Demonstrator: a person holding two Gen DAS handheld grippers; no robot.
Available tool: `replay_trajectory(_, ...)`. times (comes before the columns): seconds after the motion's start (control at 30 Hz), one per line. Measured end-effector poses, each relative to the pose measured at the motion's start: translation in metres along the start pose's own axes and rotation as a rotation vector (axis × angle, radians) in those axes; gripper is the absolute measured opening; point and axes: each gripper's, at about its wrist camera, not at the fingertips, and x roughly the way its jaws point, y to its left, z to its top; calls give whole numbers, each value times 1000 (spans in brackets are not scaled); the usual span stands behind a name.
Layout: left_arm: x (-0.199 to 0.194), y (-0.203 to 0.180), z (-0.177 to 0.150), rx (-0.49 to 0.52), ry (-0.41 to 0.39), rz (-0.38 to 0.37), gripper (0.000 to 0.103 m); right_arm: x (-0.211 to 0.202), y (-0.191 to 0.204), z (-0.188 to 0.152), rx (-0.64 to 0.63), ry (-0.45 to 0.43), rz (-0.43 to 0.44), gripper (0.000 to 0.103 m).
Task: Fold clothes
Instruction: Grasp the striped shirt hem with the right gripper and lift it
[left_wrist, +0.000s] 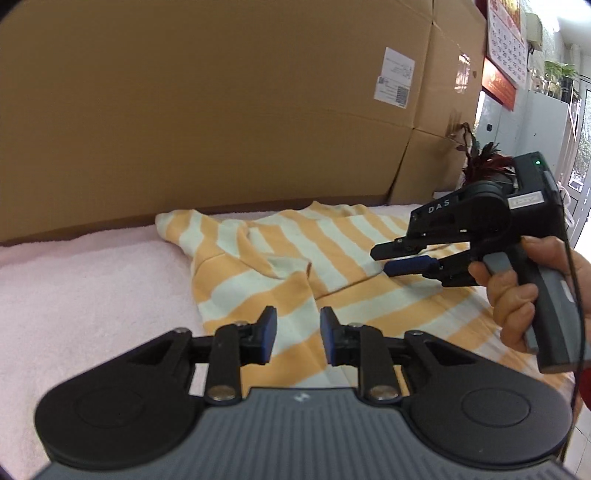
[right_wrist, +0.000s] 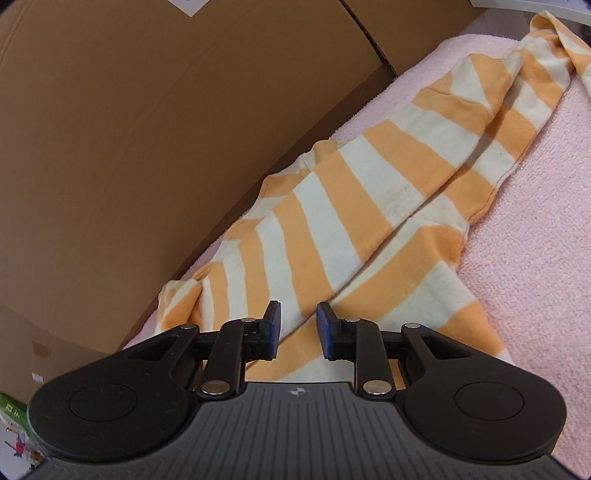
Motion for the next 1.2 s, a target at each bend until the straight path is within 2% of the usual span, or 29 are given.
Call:
replay_trajectory(0.2,37,12,-1,-51,41,10,22,20,-3,7,67,-55,35,25)
replay_trajectory(0.27,37,14,-5,-60,33,1,23,22,-5,8,54,-78,43,17)
replay_trajectory(0.3,37,15,-5,-69,32,-2,25,21,-6,8,34,-94,46,8)
replay_trajectory(0.33,38,16,-5,-79,35,-5,26,19,-7,8,14,-111,49,7)
replay_trajectory(0.4,37,18,-5,-85,34,-18,34,13,-8,8,-10,-161,59,5)
replay_trajectory(0.47,37,19,-5,-89,33,-39,49,7,-9,8,-30,-216,62,5)
replay_trajectory(0.53,36,21,-5,-96,32,-66,55,1,-10,7,-56,-268,46,5)
replay_trajectory(0.73,35,32,-5,-160,24,-125,59,7,-20,10,-69,-167,-11,7)
replay_trajectory(0.77,34,31,-4,-160,24,-127,59,3,-20,12,-81,-149,-13,14)
replay_trajectory(0.8,34,31,-4,-160,24,-129,60,-5,-18,12,-107,-145,-13,19)
replay_trajectory(0.9,34,29,-4,-150,25,-134,65,-28,-8,13,-211,-157,4,20)
replay_trajectory(0.97,34,29,-4,-145,25,-137,67,-31,7,15,-314,-172,42,20)
replay_trajectory(1.0,34,28,-4,-144,25,-137,67,-27,16,17,-375,-187,51,23)
replay_trajectory(1.07,34,28,-4,-143,25,-136,67,-4,36,17,-554,-218,8,32)
replay_trajectory(1.13,34,28,-4,-140,26,-134,67,24,50,17,-703,-206,-49,32)
replay_trajectory(1.2,34,27,-4,-139,26,-133,67,50,59,16,-788,-162,-58,32)
